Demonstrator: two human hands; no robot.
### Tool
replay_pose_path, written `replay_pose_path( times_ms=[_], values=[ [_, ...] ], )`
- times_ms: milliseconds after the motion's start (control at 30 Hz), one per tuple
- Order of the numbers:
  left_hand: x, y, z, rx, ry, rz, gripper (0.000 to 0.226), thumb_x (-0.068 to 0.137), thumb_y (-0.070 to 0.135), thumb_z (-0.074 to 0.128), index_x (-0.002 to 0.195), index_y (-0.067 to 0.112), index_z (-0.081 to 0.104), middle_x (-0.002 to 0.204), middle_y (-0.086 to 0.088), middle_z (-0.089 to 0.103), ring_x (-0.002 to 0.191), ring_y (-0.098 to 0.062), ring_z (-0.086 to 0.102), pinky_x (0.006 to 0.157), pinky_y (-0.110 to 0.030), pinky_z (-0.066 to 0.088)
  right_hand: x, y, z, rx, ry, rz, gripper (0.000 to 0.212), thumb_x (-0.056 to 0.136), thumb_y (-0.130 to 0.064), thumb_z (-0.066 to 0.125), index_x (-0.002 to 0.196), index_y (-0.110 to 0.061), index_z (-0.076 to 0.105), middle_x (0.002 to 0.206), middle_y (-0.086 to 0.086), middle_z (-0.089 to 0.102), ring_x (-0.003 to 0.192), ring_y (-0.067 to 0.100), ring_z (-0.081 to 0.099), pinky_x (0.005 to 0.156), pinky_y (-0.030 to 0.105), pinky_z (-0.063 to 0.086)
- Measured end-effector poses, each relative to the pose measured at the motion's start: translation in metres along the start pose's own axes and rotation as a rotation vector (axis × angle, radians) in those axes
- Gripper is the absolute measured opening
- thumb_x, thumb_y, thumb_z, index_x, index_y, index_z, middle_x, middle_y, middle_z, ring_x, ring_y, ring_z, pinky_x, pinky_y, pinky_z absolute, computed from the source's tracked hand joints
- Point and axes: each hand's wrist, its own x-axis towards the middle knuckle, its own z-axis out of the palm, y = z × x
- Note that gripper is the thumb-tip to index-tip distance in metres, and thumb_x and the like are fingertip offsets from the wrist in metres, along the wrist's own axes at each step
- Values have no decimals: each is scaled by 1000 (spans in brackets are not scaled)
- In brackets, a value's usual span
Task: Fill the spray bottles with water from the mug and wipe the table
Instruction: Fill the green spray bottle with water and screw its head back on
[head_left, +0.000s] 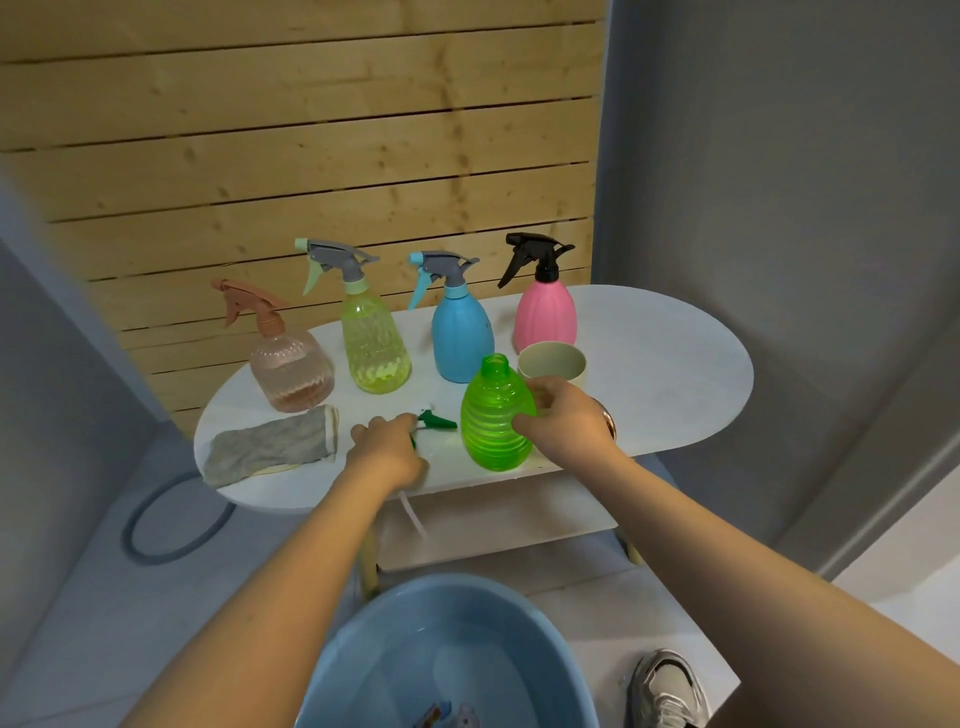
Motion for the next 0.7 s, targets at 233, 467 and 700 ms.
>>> replay_pose_path(
  times_ms=[233,467,700],
  values=[
    [2,-3,1,-4,64,-111,44,79,34,67,113,12,50,122,-16,45,119,-32,40,75,-31,38,-2,-4,1,-18,40,-13,46,86,-24,63,129,-14,50,98,-3,51,82,14,48,46,11,28],
    [-12,-17,-10,-606,343,-74,29,78,21,68,103,9,60,96,-10,64,92,-27,59,59,-28,42,-5,-9,2,77,197,-76,43,83,-24,66,122,-14,54,109,1,51,95,16,50,73,23,37],
    [-52,22,-47,-891,617,283,57,75,15,78,122,17,47,108,6,51,85,1,53,63,-4,39,-8,-34,-5,367,-8,-209,31,85,-32,66,112,-16,67,92,-9,66,86,0,60,79,16,46]
  ],
)
